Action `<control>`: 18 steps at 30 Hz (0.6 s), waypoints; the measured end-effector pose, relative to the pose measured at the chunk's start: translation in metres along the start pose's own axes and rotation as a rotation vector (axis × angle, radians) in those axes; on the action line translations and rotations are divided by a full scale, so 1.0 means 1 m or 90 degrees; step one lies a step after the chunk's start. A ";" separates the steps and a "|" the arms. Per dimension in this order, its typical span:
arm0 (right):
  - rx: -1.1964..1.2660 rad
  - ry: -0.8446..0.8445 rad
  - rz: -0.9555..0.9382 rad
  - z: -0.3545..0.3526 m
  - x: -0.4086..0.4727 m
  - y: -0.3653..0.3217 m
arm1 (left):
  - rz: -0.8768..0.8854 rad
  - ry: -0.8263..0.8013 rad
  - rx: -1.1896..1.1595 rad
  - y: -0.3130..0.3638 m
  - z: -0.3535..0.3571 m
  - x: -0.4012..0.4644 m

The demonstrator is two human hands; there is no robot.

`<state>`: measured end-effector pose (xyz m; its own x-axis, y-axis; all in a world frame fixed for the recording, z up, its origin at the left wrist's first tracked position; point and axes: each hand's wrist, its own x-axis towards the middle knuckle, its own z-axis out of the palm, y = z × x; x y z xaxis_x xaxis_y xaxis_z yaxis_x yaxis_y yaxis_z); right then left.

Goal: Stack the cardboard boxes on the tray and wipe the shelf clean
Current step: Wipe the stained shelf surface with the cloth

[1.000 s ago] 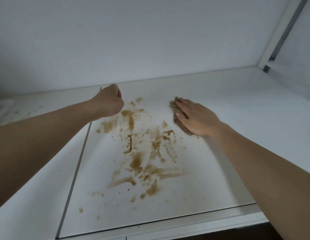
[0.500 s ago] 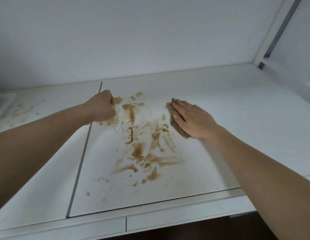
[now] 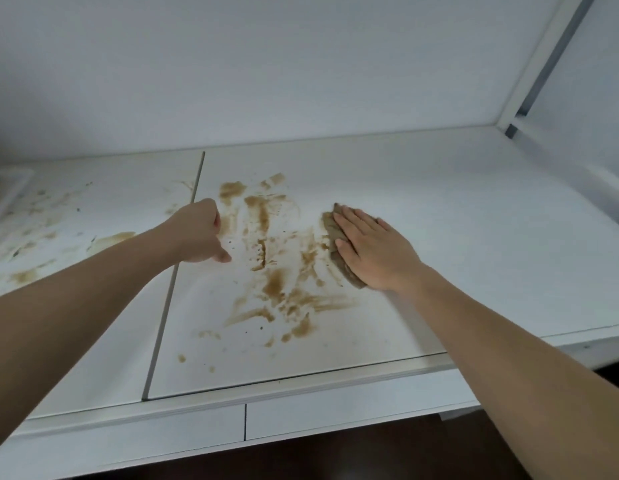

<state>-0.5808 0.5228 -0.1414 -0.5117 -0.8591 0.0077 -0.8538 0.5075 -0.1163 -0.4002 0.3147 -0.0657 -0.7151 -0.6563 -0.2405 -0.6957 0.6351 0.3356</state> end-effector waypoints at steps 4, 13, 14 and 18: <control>0.005 0.008 0.136 -0.006 0.005 0.035 | -0.015 -0.076 0.041 0.001 0.001 -0.005; -0.019 0.027 0.092 0.002 -0.012 0.004 | -0.008 -0.082 0.124 0.002 0.005 -0.005; -0.021 0.023 0.063 0.002 -0.020 0.003 | -0.010 -0.088 0.124 0.002 0.005 -0.005; 0.005 0.042 0.111 0.000 -0.020 0.023 | -0.016 -0.086 0.110 -0.003 0.006 -0.006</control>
<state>-0.5903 0.5515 -0.1444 -0.6568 -0.7524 0.0514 -0.7513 0.6470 -0.1298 -0.3946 0.3189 -0.0706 -0.6921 -0.6195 -0.3705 -0.7062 0.6874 0.1696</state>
